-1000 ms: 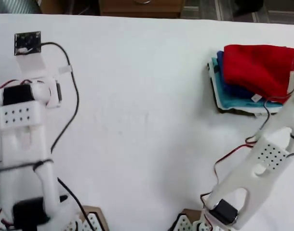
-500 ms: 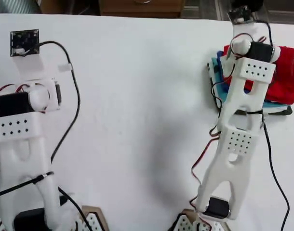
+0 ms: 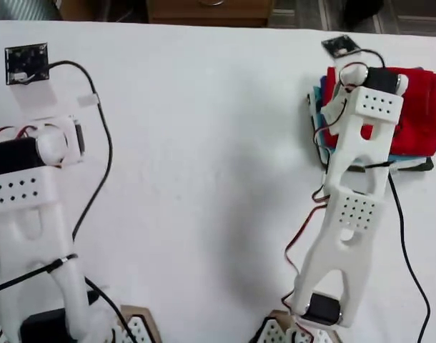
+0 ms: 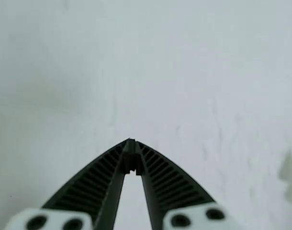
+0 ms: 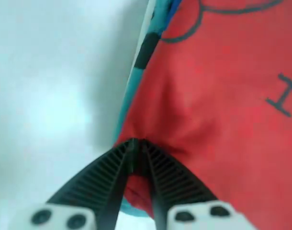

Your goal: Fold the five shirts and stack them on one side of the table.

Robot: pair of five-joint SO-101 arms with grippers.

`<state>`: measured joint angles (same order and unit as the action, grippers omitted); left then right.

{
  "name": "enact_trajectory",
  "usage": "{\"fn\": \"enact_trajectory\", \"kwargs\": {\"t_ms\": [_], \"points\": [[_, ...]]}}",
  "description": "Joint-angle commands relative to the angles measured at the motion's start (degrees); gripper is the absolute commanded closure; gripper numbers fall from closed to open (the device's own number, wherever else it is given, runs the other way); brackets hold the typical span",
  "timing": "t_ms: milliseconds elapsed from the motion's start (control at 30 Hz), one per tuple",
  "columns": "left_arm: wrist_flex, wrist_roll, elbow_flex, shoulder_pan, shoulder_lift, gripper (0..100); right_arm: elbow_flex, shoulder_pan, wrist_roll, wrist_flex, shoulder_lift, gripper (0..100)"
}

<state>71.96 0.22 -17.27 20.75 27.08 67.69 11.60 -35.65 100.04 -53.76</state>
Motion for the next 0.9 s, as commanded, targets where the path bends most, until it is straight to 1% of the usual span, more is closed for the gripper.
{"fn": "enact_trajectory", "kwargs": {"t_ms": [0, 167, 300, 400, 567, 733, 867], "points": [[-2.4, -0.2, 2.0, 0.4, 1.8, 97, -4.0, 1.1, -0.5, 1.3, 7.2, 97.8], [-3.1, -0.1, 2.0, 0.2, 1.8, 97, -8.0, -1.0, -0.5, 1.3, 16.5, 97.8], [-3.1, -0.3, 1.9, 0.4, 1.7, 97, -7.8, -1.4, -0.4, 0.7, 22.2, 97.8], [-2.8, -0.4, 1.9, 0.4, 1.7, 97, -7.8, -0.9, -0.2, -2.1, 24.3, 97.8], [-2.6, -0.4, 1.9, 0.4, 1.7, 97, -8.5, 1.3, 0.1, -7.1, 21.1, 97.8], [-2.5, -0.4, 1.9, 0.3, 1.7, 97, -8.4, 0.9, 0.1, -4.9, 14.0, 97.8], [-1.6, -0.4, 1.9, 0.2, 1.8, 97, -7.9, 1.3, 0.1, -2.8, 11.0, 97.8]]}}
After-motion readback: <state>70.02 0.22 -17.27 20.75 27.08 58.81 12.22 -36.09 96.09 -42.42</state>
